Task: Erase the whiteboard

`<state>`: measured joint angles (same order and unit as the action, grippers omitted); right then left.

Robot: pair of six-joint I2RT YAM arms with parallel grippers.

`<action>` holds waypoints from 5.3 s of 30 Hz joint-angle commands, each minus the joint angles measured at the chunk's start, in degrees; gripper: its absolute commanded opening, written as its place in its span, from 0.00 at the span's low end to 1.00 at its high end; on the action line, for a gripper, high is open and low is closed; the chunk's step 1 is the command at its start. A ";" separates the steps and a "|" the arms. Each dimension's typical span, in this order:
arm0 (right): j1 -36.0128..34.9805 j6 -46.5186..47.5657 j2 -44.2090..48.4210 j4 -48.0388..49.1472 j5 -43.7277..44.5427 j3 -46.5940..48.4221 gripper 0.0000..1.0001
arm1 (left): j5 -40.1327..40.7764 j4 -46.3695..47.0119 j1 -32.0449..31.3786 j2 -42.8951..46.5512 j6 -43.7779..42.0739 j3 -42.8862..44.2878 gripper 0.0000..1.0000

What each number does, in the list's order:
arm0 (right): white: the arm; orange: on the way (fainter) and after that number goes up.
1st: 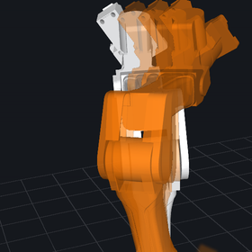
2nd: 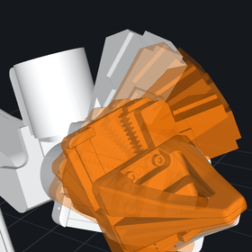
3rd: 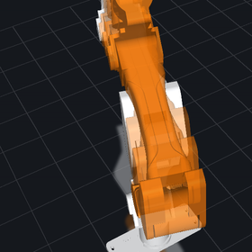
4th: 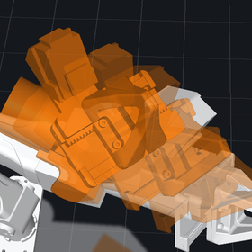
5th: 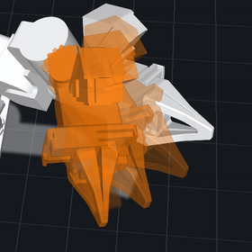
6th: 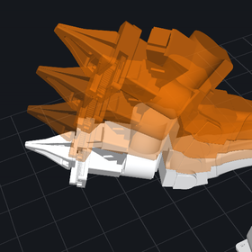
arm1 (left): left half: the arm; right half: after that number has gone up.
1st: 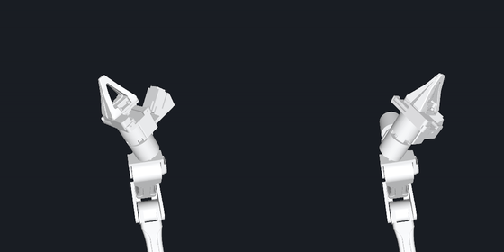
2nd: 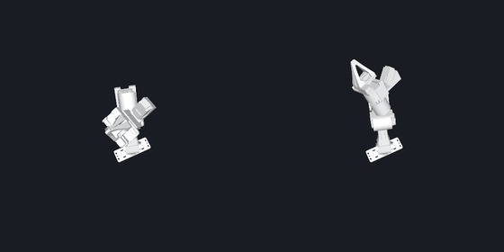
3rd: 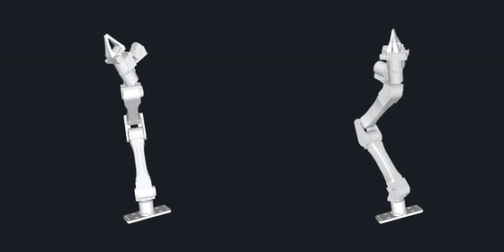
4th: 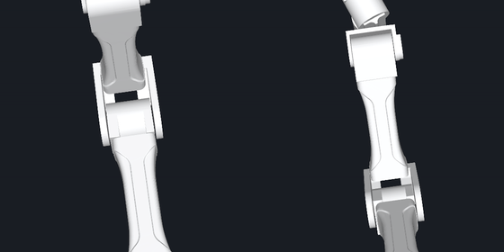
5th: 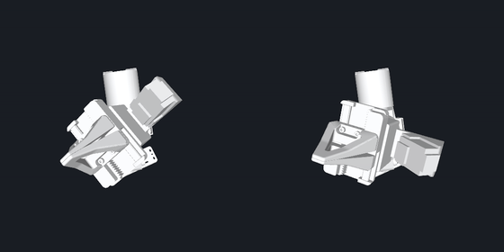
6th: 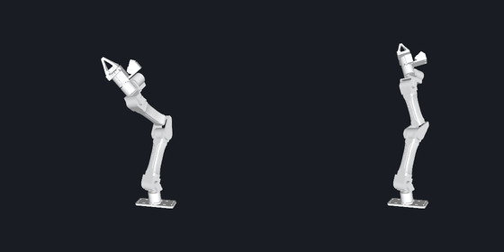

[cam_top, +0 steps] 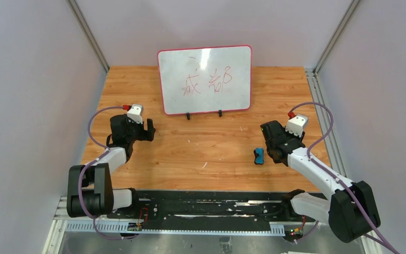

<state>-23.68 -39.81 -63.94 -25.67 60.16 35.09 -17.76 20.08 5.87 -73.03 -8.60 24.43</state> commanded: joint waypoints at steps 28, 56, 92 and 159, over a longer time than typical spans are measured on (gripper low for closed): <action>0.74 -5.12 -0.48 -3.62 3.91 1.27 0.41 | -13.53 -14.68 -0.04 -1.50 -3.47 13.32 0.73; 1.00 0.37 2.44 2.03 1.75 -1.35 0.41 | -34.41 -36.97 4.67 -15.32 -7.36 44.33 0.77; 1.44 4.04 2.98 5.44 -0.30 -2.17 0.41 | -55.26 -65.08 9.69 -41.79 -27.07 74.30 0.76; 1.42 6.22 2.70 7.13 -1.36 -2.23 0.40 | -58.98 -64.90 8.17 -62.11 -21.59 100.37 0.75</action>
<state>-23.11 -34.06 -61.60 -19.35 58.37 33.45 -74.91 -44.77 13.96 -133.62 -31.07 121.64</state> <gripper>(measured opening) 0.403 0.749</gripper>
